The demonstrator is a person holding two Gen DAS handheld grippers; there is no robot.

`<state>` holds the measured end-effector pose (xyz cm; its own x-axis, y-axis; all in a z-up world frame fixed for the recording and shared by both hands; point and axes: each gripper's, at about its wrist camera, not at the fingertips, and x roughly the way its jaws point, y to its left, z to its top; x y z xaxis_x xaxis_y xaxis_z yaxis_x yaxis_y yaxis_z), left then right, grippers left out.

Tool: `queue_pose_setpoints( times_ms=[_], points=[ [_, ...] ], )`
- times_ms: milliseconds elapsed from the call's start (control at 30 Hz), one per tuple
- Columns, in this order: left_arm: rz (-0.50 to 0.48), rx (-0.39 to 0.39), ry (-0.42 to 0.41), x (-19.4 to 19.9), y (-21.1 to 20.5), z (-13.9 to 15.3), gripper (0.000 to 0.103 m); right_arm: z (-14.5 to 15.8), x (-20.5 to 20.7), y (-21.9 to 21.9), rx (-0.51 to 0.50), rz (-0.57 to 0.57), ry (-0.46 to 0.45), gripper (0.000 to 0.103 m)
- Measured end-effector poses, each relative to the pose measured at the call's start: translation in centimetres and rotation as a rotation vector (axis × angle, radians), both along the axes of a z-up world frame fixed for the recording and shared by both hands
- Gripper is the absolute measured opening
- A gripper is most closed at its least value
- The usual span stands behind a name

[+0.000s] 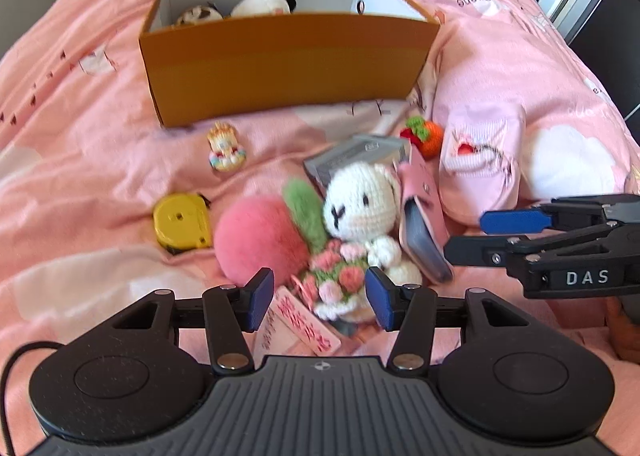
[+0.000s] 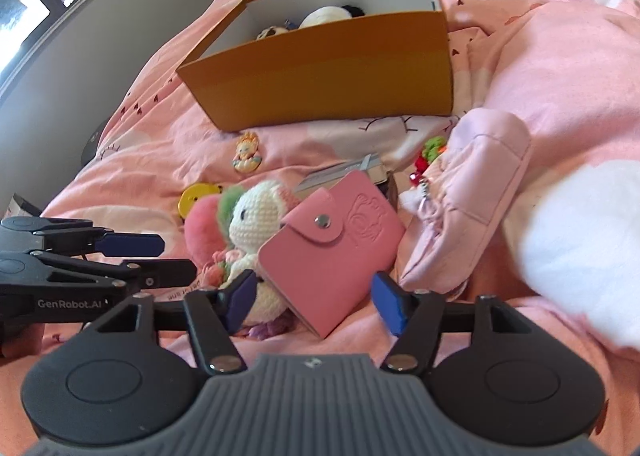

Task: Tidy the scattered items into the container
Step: 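Move left tool to the pink pom-pom while right tool approaches the crocheted bunny, then close right tool on the crocheted bunny while left tool grasps the pink pom-pom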

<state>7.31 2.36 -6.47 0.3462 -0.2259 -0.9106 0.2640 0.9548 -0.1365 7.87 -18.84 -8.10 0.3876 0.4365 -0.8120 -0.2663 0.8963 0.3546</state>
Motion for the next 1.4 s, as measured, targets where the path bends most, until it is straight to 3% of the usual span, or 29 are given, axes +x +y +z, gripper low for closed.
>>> queue_pose_setpoints(
  times_ms=[267,400,500,633,800,967,1067,1200,1400],
  points=[
    [0.107,0.056,0.025,-0.5,2.5,-0.4,0.06,0.1,-1.4,4.0,0.029,0.196,0.009,0.039],
    [0.135,0.066,0.031,-0.7,3.4,-0.3,0.06,-1.0,-1.3,5.9,-0.036,0.221,0.039,0.039],
    [0.148,0.054,0.038,-0.8,3.8,-0.4,0.06,-1.4,-0.7,6.2,-0.047,0.204,0.046,0.048],
    [0.149,0.047,0.032,-0.8,3.9,-0.3,0.059,-2.0,0.4,6.9,-0.064,0.175,0.053,0.051],
    [0.16,0.042,0.03,-0.8,4.2,-0.4,0.059,-2.2,1.8,7.9,-0.093,0.159,-0.012,0.063],
    [0.159,0.044,0.024,-0.5,4.3,-0.5,0.06,-2.6,2.8,9.1,-0.116,0.183,-0.061,0.068],
    [0.162,0.046,0.028,-0.2,4.3,-0.7,0.059,-3.3,3.3,9.5,-0.113,0.194,-0.042,0.07],
    [0.166,0.049,0.036,0.0,4.4,-1.0,0.059,-3.8,3.1,9.8,-0.127,0.214,-0.023,0.08],
    [0.165,0.051,0.035,0.1,4.5,-1.1,0.059,-4.6,2.8,9.6,-0.144,0.215,-0.016,0.08]
  ],
)
